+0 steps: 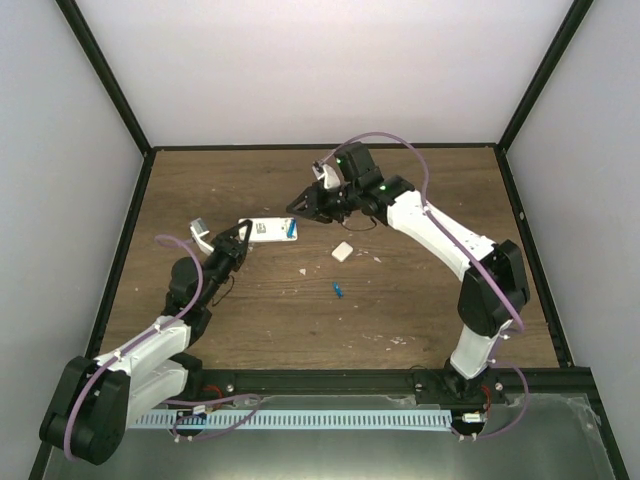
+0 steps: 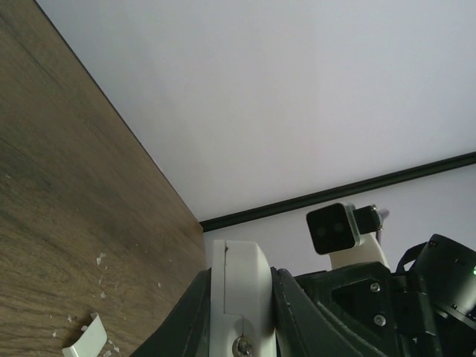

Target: Load the batteries into the remote control

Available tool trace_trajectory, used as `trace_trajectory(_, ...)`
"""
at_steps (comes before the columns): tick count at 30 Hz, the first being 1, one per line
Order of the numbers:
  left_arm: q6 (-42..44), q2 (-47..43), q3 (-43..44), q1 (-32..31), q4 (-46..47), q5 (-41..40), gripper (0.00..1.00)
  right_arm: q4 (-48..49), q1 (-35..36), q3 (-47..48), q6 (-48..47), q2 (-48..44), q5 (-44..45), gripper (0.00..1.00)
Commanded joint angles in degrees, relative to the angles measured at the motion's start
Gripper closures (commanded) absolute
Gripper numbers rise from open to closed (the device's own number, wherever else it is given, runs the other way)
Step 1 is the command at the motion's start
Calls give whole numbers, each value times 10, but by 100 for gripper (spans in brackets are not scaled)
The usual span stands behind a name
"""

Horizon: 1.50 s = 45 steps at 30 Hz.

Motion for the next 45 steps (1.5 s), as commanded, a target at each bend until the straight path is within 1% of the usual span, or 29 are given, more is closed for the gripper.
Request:
trace_trajectory(1,7,-5,13,0,10,-7,100,-58,4,40,-24,9,47,76)
trace_trajectory(11,8,-3,16,1,4,-7,100,-114,18,77,-50,42,73,76)
trace_trajectory(31,16,-4,20,1,-1,-3,100,-147,36,108,-70,76,90,75)
trace_trajectory(45,24,-5,27,1,-13,3,100,-165,40,124,-83,85,108,87)
